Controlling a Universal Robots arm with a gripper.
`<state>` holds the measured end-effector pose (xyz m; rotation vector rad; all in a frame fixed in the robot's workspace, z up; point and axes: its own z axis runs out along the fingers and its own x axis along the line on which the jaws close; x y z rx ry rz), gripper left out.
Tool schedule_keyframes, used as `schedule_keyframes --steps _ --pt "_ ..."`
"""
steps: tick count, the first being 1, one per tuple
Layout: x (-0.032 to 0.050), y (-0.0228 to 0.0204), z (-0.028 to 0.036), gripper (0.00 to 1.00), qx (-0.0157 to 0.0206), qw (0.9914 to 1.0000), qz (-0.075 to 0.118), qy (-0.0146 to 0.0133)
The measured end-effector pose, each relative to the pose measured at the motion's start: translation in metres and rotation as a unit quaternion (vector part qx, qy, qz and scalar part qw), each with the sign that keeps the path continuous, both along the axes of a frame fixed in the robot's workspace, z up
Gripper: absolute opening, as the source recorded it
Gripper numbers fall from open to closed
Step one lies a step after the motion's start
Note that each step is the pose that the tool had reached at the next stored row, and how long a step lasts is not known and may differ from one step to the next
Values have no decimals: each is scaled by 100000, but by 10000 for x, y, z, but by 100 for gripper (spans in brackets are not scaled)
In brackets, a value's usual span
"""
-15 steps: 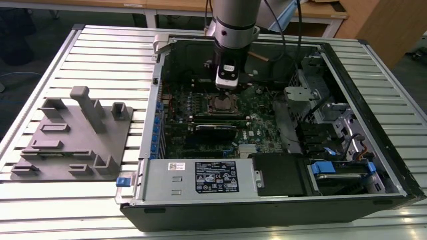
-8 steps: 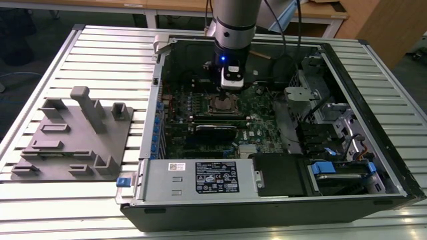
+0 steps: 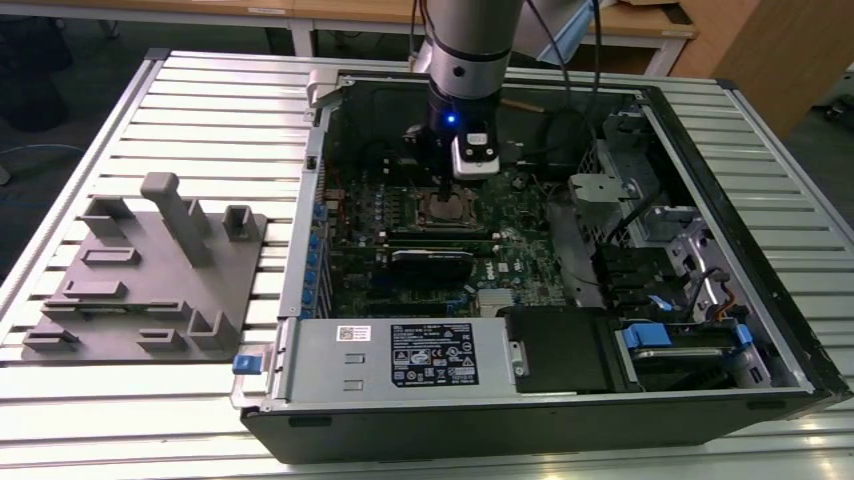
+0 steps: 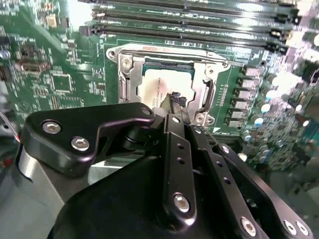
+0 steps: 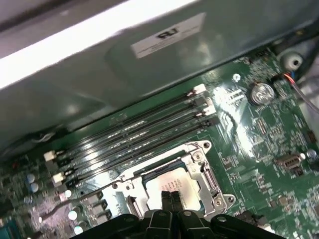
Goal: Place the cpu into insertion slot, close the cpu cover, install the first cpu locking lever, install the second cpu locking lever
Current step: 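Close the cpu cover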
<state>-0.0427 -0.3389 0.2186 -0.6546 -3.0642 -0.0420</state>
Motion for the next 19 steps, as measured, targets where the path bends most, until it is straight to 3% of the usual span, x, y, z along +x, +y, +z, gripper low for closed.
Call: schedule_keyframes --steps 5,9,12,18,19 --pt "0 0 -4 11 -4 99899 4495 2" --pt "0 0 -8 11 3 99666 8161 -1" --pt "0 0 -10 11 -2 99409 10855 1" --pt "0 0 -14 11 -13 98699 16078 4" --pt "0 1 -15 11 -82 98638 16448 12"
